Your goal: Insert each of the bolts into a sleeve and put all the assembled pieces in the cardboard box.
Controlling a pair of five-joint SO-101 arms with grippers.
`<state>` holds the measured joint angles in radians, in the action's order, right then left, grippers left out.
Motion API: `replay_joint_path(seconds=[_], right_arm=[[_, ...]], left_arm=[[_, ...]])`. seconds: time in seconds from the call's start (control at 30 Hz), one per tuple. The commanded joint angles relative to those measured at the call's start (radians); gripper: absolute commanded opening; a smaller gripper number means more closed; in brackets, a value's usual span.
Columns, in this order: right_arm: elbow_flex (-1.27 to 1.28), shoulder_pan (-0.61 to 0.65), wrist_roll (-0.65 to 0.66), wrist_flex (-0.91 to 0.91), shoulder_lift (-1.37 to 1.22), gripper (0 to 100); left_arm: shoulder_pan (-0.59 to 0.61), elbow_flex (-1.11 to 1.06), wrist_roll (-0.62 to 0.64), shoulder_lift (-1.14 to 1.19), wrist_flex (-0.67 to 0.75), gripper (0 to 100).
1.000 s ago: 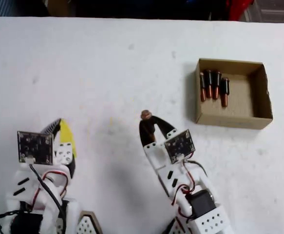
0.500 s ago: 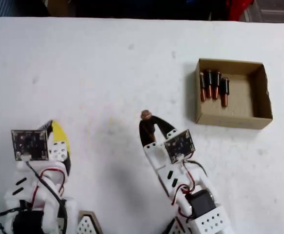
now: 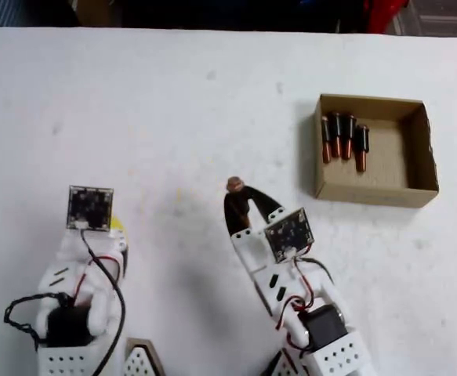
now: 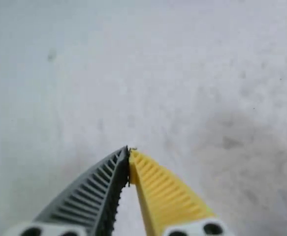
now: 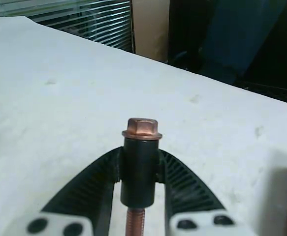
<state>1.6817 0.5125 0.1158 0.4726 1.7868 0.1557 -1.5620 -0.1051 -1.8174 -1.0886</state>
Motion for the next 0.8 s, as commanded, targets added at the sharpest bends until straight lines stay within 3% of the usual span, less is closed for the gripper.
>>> replay_joint_path(seconds=[0.0, 0.63, 0.77], right_arm=[[0.009, -0.008, -0.003, 0.002, 0.012, 1.7], [0.009, -0.008, -0.003, 0.004, 0.012, 1.7], [0.009, -0.008, -0.003, 0.004, 0.012, 1.7]], left_arm=[[0.005, -0.017, -0.011, -0.010, 0.040, 2], [0.004, -0.130, -0.012, -0.010, 0.031, 2], [-0.027, -0.130, -0.057, -0.010, -0.031, 2]])
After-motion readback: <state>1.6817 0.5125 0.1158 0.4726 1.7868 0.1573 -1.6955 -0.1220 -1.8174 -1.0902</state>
